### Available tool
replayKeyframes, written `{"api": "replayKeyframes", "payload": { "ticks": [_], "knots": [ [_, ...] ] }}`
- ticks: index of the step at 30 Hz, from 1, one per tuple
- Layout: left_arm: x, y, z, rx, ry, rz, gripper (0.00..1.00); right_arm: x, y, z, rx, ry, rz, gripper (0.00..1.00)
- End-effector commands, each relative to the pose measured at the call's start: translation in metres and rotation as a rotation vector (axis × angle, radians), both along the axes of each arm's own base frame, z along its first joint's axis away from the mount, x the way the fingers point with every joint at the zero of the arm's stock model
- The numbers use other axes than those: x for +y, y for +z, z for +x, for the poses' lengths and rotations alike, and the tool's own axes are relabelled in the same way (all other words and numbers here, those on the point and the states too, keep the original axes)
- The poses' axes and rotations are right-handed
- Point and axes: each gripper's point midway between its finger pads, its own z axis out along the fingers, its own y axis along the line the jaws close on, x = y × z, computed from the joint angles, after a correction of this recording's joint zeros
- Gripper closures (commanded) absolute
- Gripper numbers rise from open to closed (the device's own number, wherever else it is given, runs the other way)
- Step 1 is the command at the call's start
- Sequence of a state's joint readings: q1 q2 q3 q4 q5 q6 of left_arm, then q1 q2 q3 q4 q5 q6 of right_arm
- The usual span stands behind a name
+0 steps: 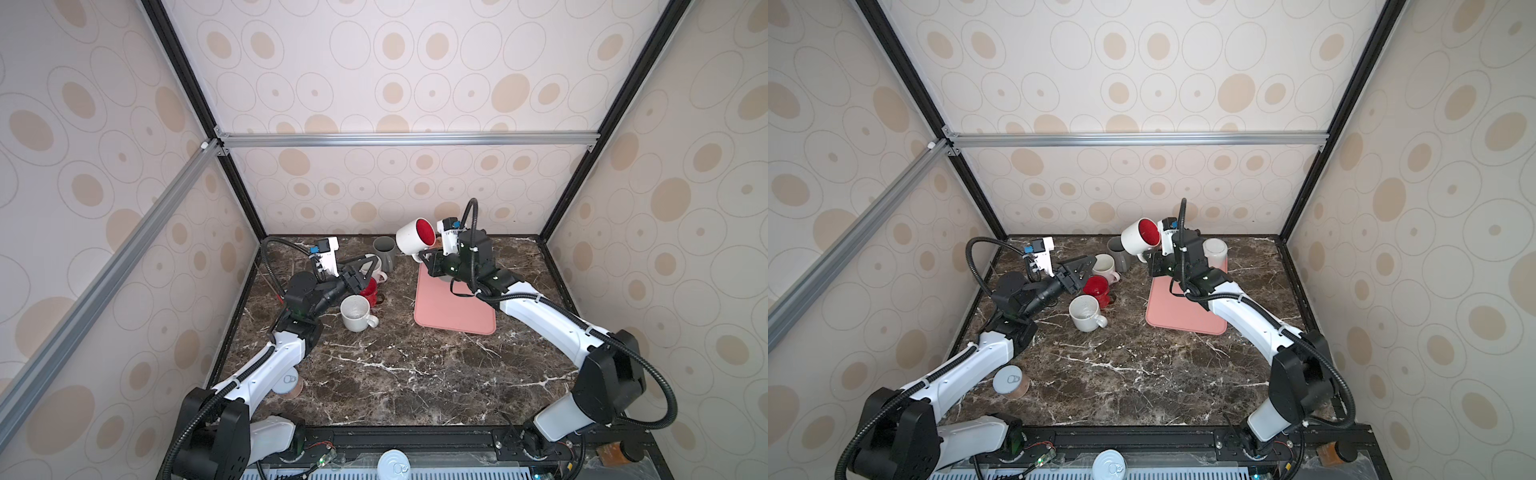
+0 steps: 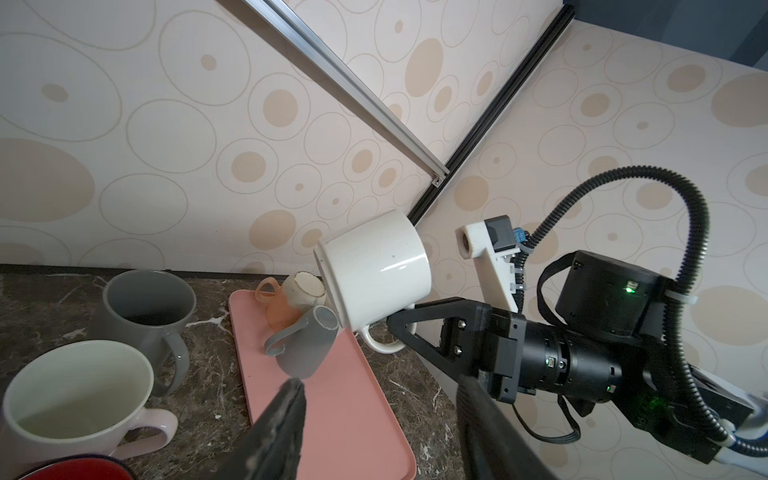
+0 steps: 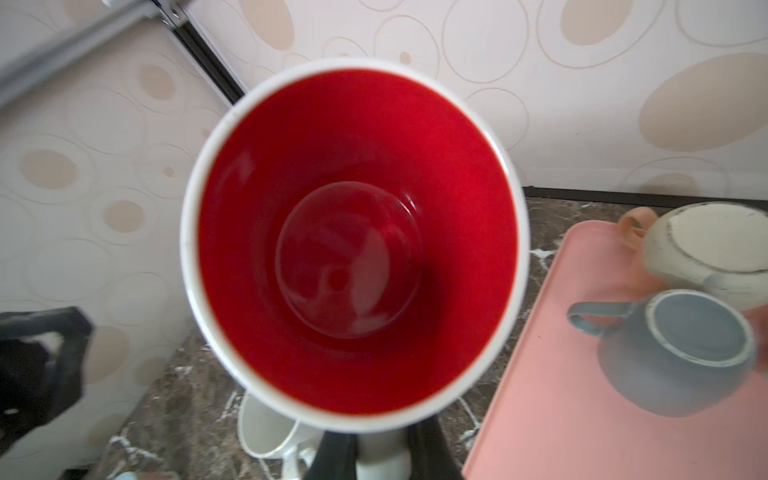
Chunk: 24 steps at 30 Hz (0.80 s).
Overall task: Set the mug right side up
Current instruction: 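Lower the white mug upright beside the red mug while the left gripper withdraws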
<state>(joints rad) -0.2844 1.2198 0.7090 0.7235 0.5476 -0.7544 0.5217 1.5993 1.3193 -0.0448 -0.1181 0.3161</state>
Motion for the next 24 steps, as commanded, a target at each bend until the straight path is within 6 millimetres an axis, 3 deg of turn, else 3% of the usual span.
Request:
{"api": "replayKeyframes", "payload": {
  "ticks": [1,9,14,24],
  "knots": [
    [0.004,-0.004,0.003,-0.017,-0.009,0.024,0.42,-0.013,-0.011,0.023,-0.071,-0.044,-0.188,1.00],
    [0.004,-0.020,0.018,0.026,-0.035,0.010,0.44,-0.009,-0.055,0.067,-0.062,-0.077,-0.341,1.00],
    [0.000,-0.028,0.029,0.048,-0.052,0.016,0.45,-0.020,-0.074,0.093,-0.015,-0.141,-0.352,1.00],
    [-0.001,-0.042,0.041,0.079,-0.066,0.016,0.46,-0.005,-0.114,0.116,0.029,-0.052,-0.392,1.00]
  ]
}}
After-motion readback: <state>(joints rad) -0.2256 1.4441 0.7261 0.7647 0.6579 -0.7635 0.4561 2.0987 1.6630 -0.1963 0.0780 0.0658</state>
